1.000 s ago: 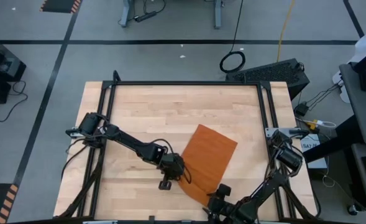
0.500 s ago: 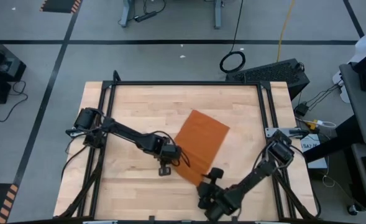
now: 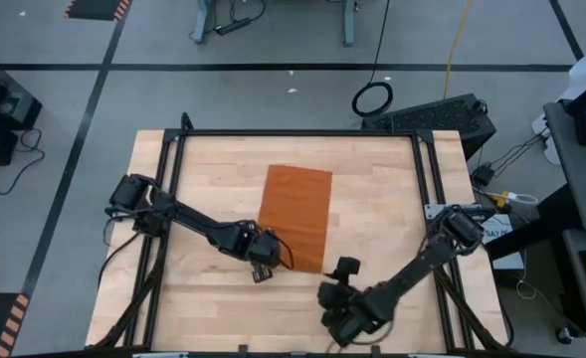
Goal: Roll towel into tight, uniform cylinder
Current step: Roll the brown towel
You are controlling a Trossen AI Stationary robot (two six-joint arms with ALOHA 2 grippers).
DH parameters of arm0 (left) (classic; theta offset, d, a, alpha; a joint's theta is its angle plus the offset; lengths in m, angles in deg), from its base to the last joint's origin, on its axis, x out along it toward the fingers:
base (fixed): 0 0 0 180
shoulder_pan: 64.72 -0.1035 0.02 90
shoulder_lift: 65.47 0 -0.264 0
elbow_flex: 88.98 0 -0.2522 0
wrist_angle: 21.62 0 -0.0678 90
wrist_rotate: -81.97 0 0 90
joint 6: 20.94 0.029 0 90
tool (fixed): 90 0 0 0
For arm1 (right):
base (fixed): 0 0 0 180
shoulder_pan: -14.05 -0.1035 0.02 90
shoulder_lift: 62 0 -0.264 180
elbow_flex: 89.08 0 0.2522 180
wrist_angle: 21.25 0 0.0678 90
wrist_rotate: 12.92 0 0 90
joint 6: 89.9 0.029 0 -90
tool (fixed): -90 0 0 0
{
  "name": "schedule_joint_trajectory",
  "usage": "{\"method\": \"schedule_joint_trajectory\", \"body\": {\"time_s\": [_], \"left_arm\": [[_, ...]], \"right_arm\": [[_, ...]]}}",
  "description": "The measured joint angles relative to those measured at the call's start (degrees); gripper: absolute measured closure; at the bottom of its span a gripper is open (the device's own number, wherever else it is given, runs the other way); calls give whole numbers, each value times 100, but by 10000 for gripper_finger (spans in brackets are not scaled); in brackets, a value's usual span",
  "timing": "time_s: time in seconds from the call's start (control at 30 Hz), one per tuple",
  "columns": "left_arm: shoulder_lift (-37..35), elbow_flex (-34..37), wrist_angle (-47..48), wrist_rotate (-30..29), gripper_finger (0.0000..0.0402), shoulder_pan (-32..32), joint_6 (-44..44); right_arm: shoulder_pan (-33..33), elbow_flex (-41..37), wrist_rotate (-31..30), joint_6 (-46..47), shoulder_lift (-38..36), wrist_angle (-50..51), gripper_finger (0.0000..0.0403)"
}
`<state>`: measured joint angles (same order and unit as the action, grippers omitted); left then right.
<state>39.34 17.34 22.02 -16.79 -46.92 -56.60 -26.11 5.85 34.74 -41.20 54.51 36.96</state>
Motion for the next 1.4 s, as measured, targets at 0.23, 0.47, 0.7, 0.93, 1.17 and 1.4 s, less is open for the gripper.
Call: {"method": "schedule_joint_trajectory", "body": {"time_s": [0.23, 0.47, 0.7, 0.93, 1.17, 1.4], "left_arm": [[-41, 2, -116, 35, 388, 186, -310], [-43, 2, -133, 27, 388, 184, -443], [-50, 2, -138, 17, 388, 184, -443], [-52, -2, -136, 8, 388, 184, -391], [-52, -4, -133, -59, 384, 210, 252], [-82, -9, 329, -703, 317, 593, 718]], "right_arm": [[-24, -270, -532, -109, 16, -123, 190], [566, -560, 280, -1123, 16, -923, 161], [1019, -558, 888, -1578, 16, -1143, 161], [1215, -565, 1395, -1520, 16, -976, 161], [1650, -901, 2636, -1554, -49, -1539, 197], [1723, -960, 2907, -1695, -34, -1688, 273]]}}
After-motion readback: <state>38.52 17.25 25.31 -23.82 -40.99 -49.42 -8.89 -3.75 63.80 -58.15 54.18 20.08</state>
